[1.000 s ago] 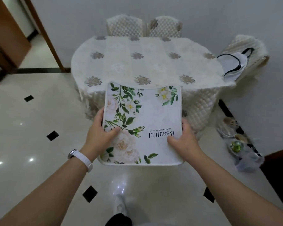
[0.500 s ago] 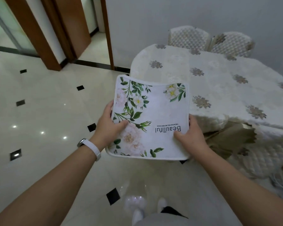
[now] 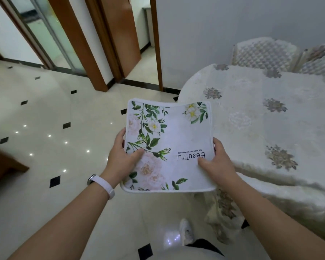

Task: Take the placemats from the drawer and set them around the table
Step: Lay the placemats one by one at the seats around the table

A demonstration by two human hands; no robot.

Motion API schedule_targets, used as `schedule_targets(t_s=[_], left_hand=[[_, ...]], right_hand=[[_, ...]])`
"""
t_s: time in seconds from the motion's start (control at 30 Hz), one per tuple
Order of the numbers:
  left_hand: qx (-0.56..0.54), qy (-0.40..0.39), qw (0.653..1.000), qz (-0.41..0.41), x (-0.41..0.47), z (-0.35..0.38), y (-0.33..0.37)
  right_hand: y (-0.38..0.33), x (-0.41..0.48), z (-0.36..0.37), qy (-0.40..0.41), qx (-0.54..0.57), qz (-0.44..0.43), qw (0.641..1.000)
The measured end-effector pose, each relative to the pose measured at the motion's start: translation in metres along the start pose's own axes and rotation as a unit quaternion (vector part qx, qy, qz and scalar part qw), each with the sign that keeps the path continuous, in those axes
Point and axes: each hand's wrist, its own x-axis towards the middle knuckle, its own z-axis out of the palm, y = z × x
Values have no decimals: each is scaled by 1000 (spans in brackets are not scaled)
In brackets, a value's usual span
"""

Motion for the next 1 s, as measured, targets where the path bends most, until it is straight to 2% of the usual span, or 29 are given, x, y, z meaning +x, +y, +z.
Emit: schedule_targets(t_s=[0.33,0.63,0.8,1.0], left_hand=[[7,61,998,-8,72,-12,7],[-7,69,998,-13,149,-65,-31],[-35,40,998,-17,220,-112,-60],[-54,-7,998,22,313,-172,-82]], right_hand=[[-35,91,16,-38,3,-28,999],[-66,156,91,-48,-29,-16,998],[-97,200,151,-20,-52,-7,998],[-149,242,217,33,-77,3,996]])
